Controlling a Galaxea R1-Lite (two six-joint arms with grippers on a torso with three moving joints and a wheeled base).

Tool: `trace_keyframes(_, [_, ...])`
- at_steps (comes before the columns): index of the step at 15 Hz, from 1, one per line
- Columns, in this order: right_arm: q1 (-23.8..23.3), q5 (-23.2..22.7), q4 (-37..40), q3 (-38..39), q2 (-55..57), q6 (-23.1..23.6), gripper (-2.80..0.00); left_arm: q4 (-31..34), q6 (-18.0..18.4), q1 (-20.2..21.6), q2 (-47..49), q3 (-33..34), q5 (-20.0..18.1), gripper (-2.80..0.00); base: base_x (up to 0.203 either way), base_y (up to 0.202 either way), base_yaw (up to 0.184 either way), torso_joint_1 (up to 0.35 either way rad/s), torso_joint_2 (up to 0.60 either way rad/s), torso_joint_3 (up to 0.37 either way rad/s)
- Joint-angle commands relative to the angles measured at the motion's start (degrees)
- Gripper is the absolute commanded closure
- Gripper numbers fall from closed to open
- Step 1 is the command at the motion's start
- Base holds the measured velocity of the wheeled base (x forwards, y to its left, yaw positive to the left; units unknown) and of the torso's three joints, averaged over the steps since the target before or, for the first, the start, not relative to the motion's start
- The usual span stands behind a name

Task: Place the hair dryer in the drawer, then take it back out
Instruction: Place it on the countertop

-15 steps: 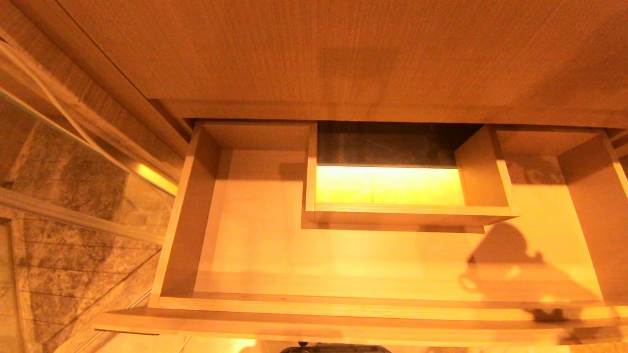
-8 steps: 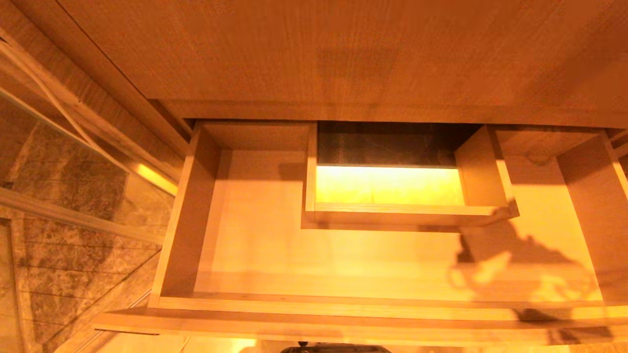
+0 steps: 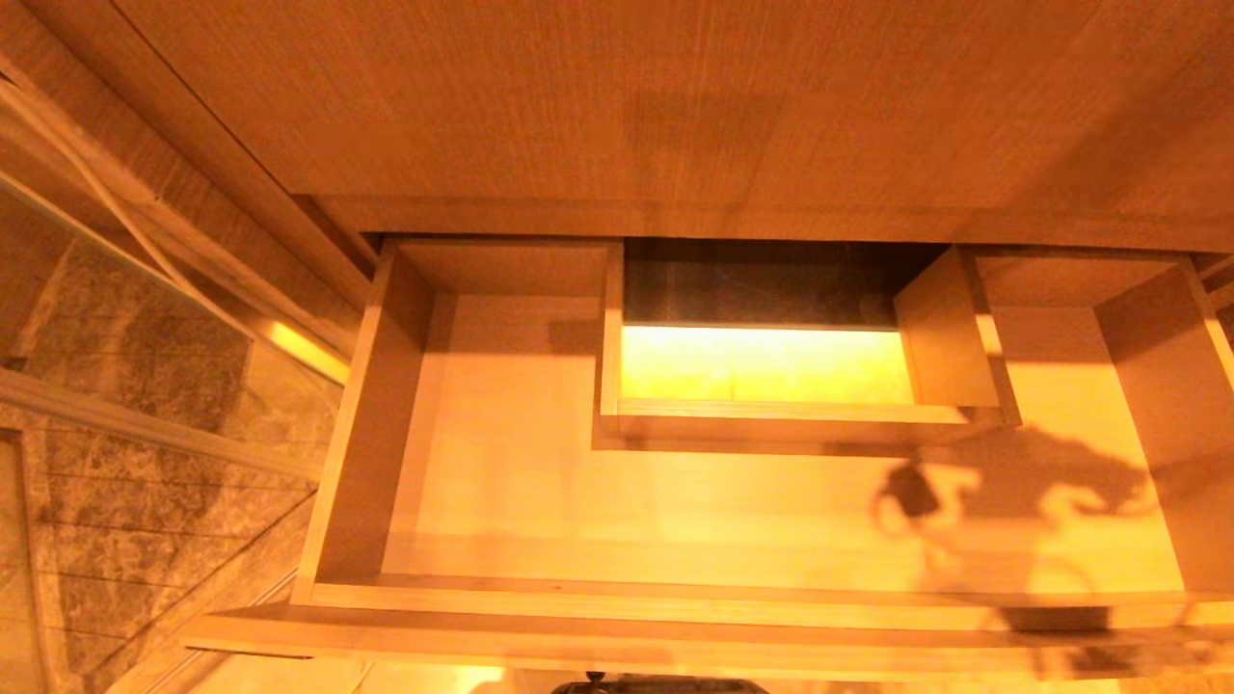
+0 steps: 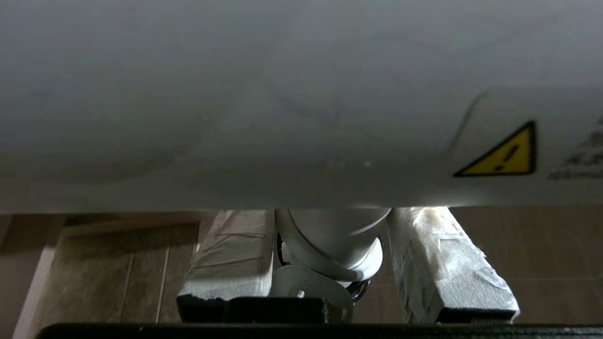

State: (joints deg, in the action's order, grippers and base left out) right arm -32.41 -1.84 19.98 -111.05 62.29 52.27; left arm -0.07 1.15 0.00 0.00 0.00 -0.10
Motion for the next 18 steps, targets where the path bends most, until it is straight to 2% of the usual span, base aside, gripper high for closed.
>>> trace_keyframes(1, [0.01,0.00,-0.57,0.02,-0.04,0.09,0.00,-0.01,0.00,0.00,0.00,0.09,0.01,0.00,0.000,0.000,0.000,0.000,0.00,0.000])
trace_keyframes(6, [0.07,-0.36,1.56,0.13,-2.44,-0.24,0.00,-0.01,0.00,0.00,0.00,0.09,0.01,0.00,0.000,0.000,0.000,0.000,0.00,0.000])
trace_keyframes(10, [0.07,-0.11,10.50,0.26,-2.40,-1.56,0.00,-0.01,0.00,0.00,0.00,0.09,0.01,0.00,0.000,0.000,0.000,0.000,0.00,0.000])
trace_keyframes(12, [0.07,-0.17,10.83,0.21,-2.26,-4.25,0.00,-0.01,0.00,0.00,0.00,0.09,0.01,0.00,0.000,0.000,0.000,0.000,0.00,0.000])
trace_keyframes(15, [0.07,-0.28,10.73,0.05,-2.45,-12.07,0.00,-0.01,0.00,0.00,0.00,0.09,0.01,0.00,0.000,0.000,0.000,0.000,0.00,0.000])
trace_keyframes(18, [0.08,-0.34,11.35,0.66,-3.22,-14.48,0.00,-0.01,0.00,0.00,0.00,0.09,0.01,0.00,0.000,0.000,0.000,0.000,0.00,0.000])
